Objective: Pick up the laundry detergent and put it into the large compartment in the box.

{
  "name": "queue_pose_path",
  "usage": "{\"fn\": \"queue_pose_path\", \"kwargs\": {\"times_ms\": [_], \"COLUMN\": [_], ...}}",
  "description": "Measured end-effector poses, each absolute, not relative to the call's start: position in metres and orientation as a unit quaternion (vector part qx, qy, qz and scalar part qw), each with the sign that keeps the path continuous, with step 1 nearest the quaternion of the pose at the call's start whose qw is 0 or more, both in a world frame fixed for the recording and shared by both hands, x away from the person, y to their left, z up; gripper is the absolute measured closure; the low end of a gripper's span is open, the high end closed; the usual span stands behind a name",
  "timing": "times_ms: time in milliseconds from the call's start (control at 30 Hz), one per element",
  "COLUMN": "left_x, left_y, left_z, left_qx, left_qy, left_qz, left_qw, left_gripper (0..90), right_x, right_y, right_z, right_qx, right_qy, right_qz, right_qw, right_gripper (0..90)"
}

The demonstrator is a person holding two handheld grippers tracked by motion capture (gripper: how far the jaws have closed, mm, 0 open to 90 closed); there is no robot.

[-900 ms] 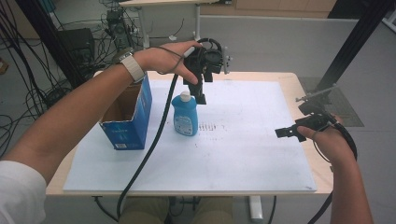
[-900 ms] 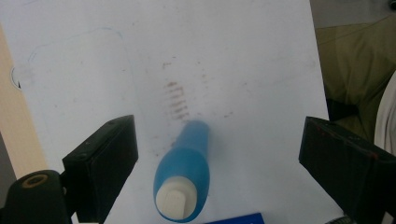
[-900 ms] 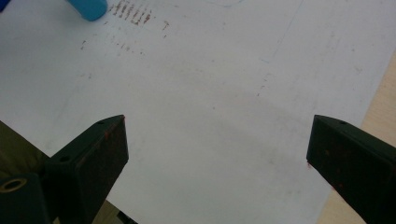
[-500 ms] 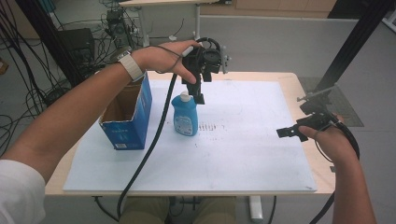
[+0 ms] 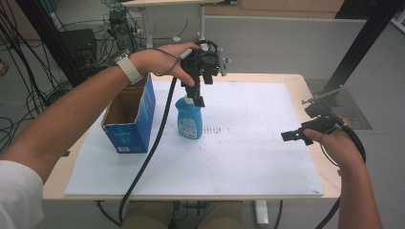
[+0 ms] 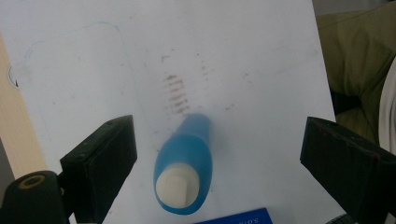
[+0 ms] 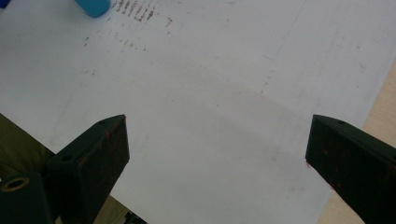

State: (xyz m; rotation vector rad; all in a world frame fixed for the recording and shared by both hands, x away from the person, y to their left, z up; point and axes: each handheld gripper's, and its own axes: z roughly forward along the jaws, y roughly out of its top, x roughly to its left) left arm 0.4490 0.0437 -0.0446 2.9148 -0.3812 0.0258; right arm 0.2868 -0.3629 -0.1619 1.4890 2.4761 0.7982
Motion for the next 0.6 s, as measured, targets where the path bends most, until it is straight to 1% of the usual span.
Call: {"fn": "queue_pose_path", "kwargs": {"times_ms": [367, 600], "left_x": [0.4554, 0.4574], "left_y": [0.0533, 0.0500], "left_z": [-0.0461, -0.0509], "left_qx": [0.985, 0.984], "left_qy": [-0.134, -0.151], "left_qz": [0.006, 0.000], "left_qw": [0.105, 0.095], "left_gripper": [10.0, 9.2], "right_x": [0.2838, 0.2827], "right_y": [-0.3652, -0.3669], "right_z": [-0.1610, -0.1623], "right_qx": [0.498, 0.500], "right_qy": [0.824, 0.823], "right_qz": [0.262, 0.263], "right_qw": [0.068, 0.066], "right_gripper": [6.1, 6.2]}}
